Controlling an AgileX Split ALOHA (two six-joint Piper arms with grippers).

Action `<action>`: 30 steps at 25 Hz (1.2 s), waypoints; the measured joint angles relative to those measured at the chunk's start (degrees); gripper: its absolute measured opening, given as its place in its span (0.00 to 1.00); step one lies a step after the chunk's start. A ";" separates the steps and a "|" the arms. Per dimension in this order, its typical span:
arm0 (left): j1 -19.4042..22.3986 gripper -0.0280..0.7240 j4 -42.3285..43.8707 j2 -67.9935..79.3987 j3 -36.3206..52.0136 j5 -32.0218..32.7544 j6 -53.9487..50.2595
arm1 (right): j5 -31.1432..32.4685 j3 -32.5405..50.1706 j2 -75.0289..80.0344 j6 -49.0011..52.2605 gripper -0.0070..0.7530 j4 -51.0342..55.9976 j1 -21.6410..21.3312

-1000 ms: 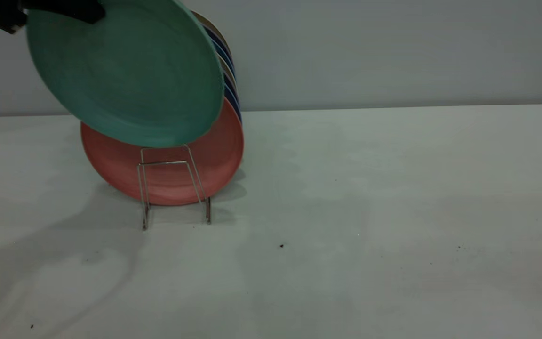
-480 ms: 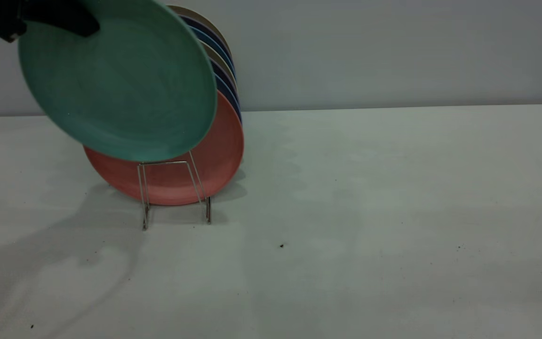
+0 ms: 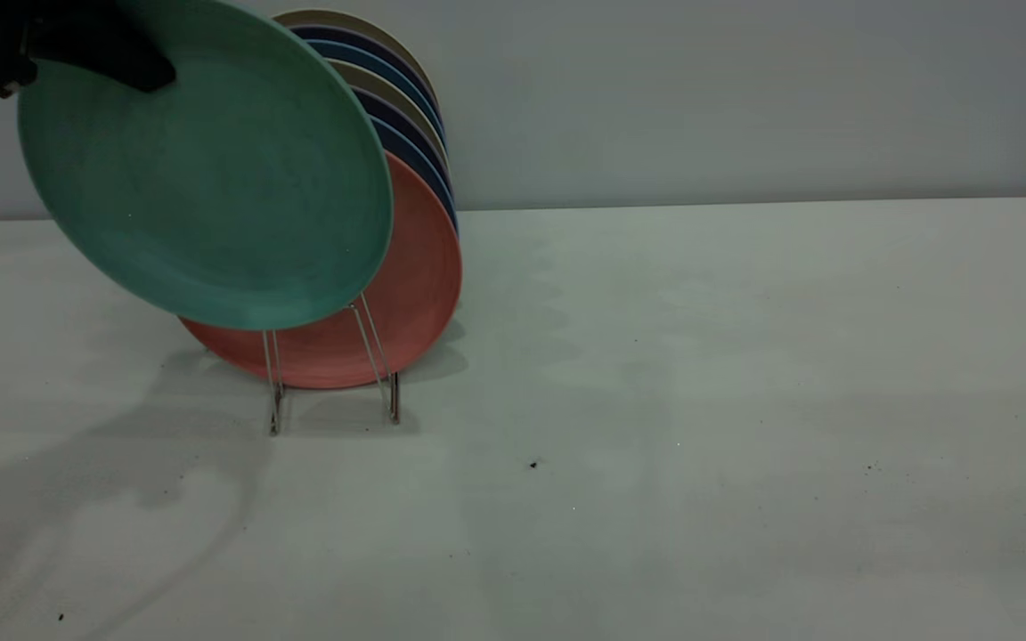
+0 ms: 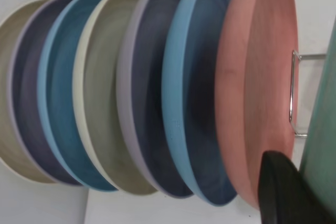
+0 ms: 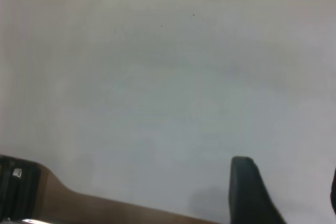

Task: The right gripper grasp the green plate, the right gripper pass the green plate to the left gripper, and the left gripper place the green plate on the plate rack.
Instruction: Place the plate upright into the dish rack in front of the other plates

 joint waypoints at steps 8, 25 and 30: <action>-0.07 0.17 -1.97 -0.05 0.00 -1.50 3.65 | -0.06 0.00 0.00 0.64 0.52 0.11 0.00; -1.12 0.17 -3.31 0.80 0.00 -5.31 4.04 | -0.16 0.00 0.00 1.07 0.52 0.11 0.00; -1.12 0.17 -3.31 2.61 0.00 -5.19 4.04 | -0.21 0.00 0.00 1.07 0.52 0.11 0.00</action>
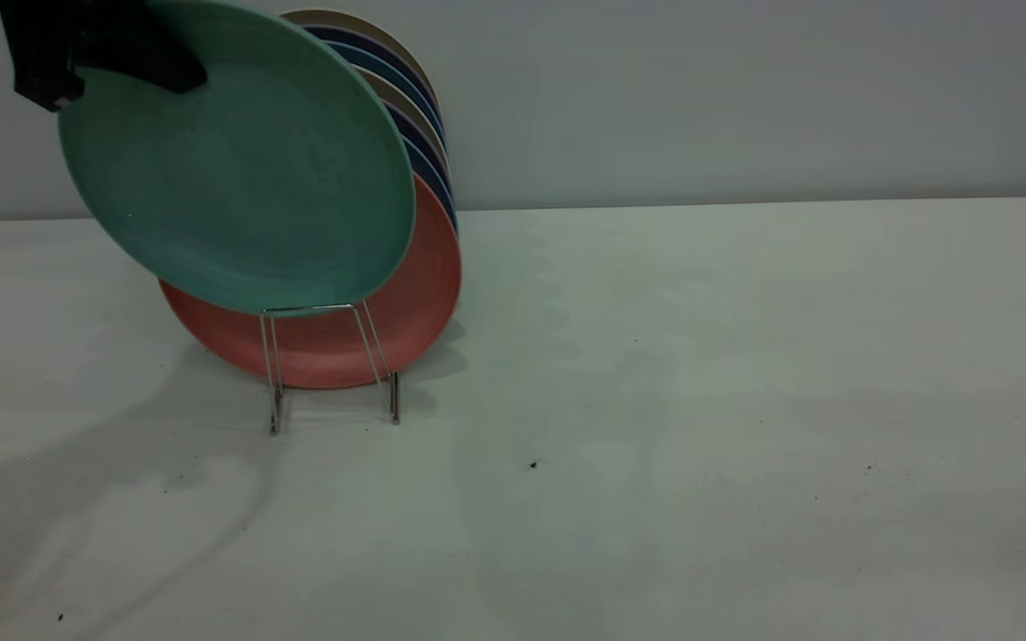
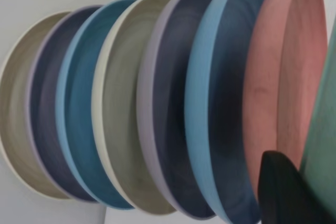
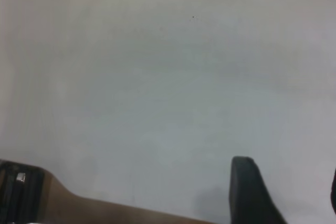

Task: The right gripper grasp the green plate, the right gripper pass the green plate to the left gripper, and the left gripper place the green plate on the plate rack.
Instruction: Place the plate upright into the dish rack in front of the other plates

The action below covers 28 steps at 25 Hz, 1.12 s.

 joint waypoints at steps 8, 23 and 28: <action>0.00 0.17 -0.29 1.24 0.00 0.13 -0.12 | 0.00 0.00 0.00 0.00 0.52 0.00 0.00; 0.00 0.47 -0.21 4.30 0.00 1.84 -4.42 | 0.00 0.00 0.00 0.00 0.52 0.00 0.00; 0.00 0.68 0.03 4.30 0.00 1.89 -9.17 | 0.00 0.00 0.00 0.00 0.52 0.00 0.00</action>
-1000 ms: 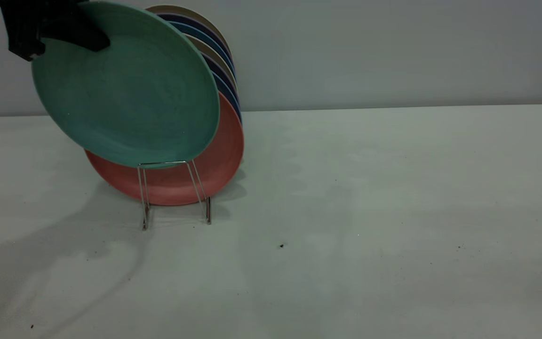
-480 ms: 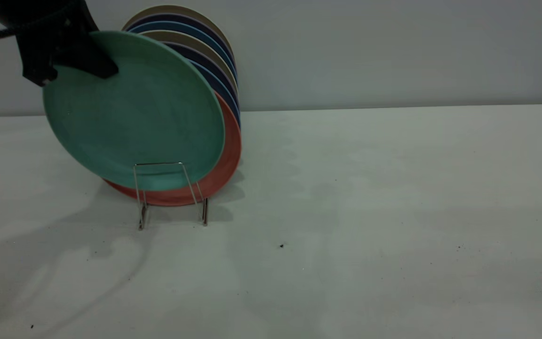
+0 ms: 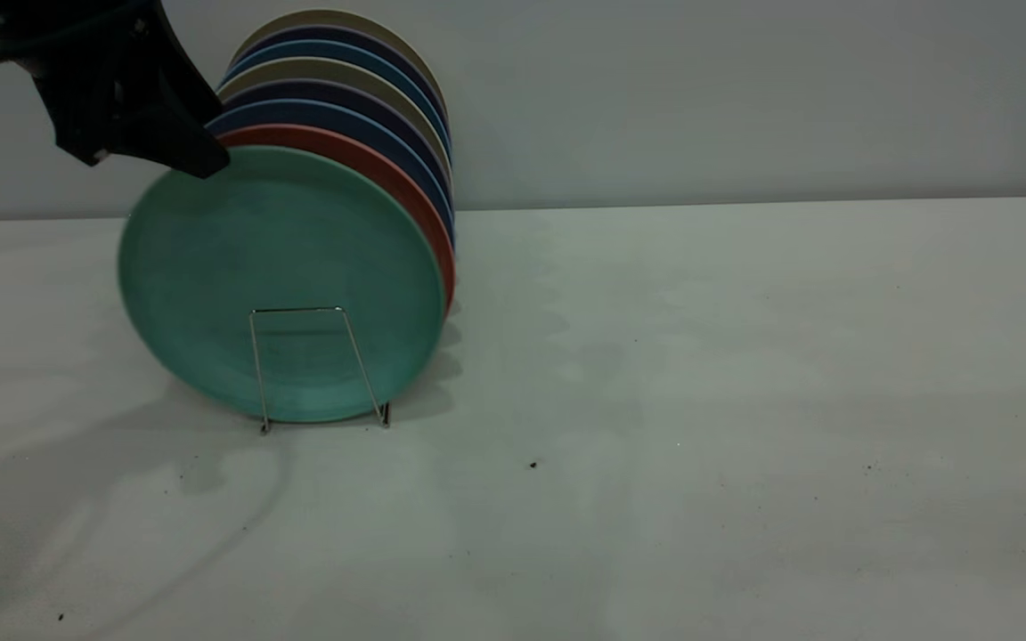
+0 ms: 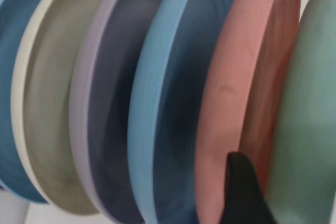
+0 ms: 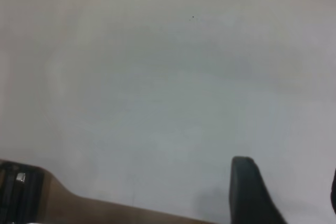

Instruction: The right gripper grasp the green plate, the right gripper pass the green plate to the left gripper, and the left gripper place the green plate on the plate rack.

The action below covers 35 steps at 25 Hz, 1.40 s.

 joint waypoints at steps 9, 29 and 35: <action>0.00 0.73 13.02 -10.10 0.00 9.73 -21.37 | 0.00 0.00 0.00 1.49 0.52 -0.94 1.73; 0.00 0.74 21.56 -49.32 0.06 37.12 -72.19 | 11.14 -1.39 -0.25 21.72 0.52 -18.81 19.31; 0.00 0.72 22.85 -57.97 8.98 37.12 -76.19 | 9.85 -0.35 -2.41 24.83 0.52 -20.72 19.37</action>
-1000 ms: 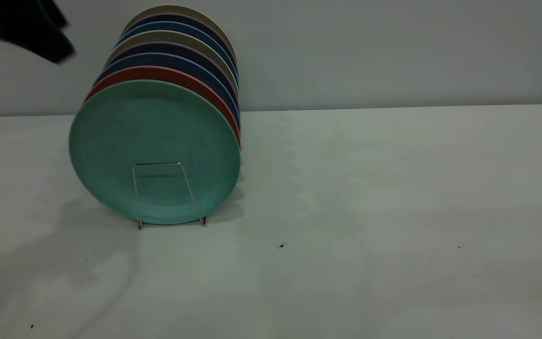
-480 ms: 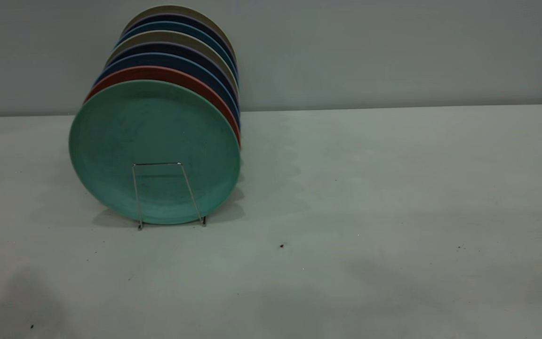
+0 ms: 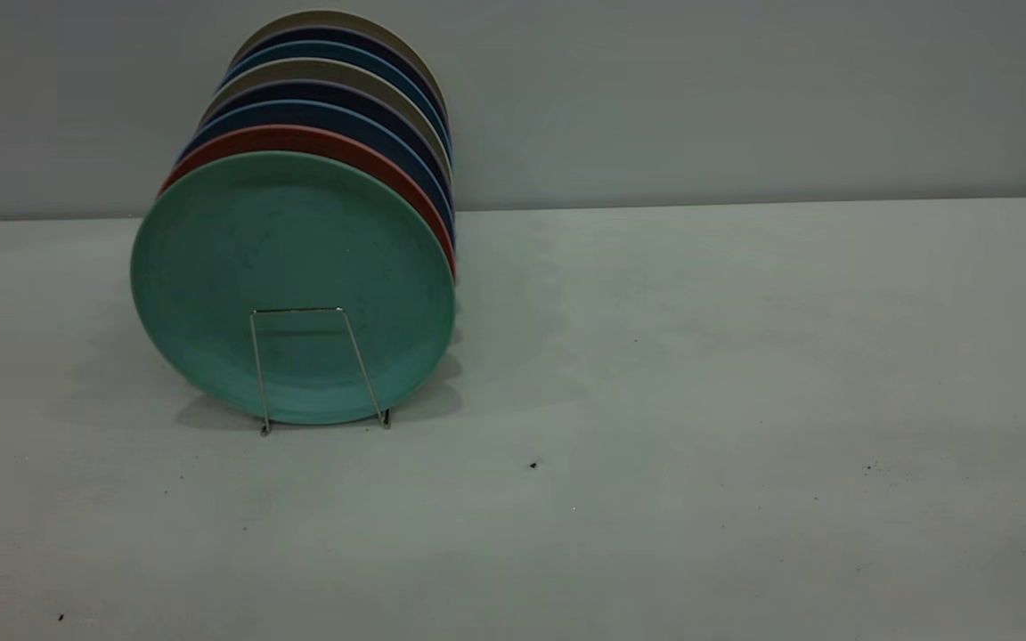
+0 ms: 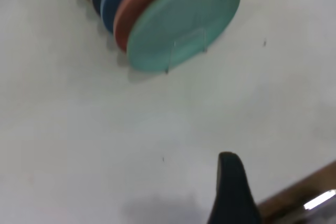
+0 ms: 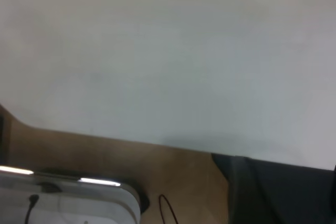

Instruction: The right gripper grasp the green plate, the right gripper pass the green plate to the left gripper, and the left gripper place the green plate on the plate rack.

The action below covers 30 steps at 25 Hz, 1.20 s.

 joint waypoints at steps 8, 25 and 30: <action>0.00 0.71 4.39 -11.32 22.18 -0.17 -7.17 | -0.11 0.31 -1.60 0.49 0.52 -0.06 0.00; 0.00 0.71 5.93 -41.63 35.99 -2.04 -7.91 | -0.15 0.31 -3.07 0.48 0.52 -0.06 -0.09; 0.00 0.71 5.89 -47.19 35.99 -1.71 -7.91 | -0.10 0.31 -9.74 0.48 0.52 0.01 -4.29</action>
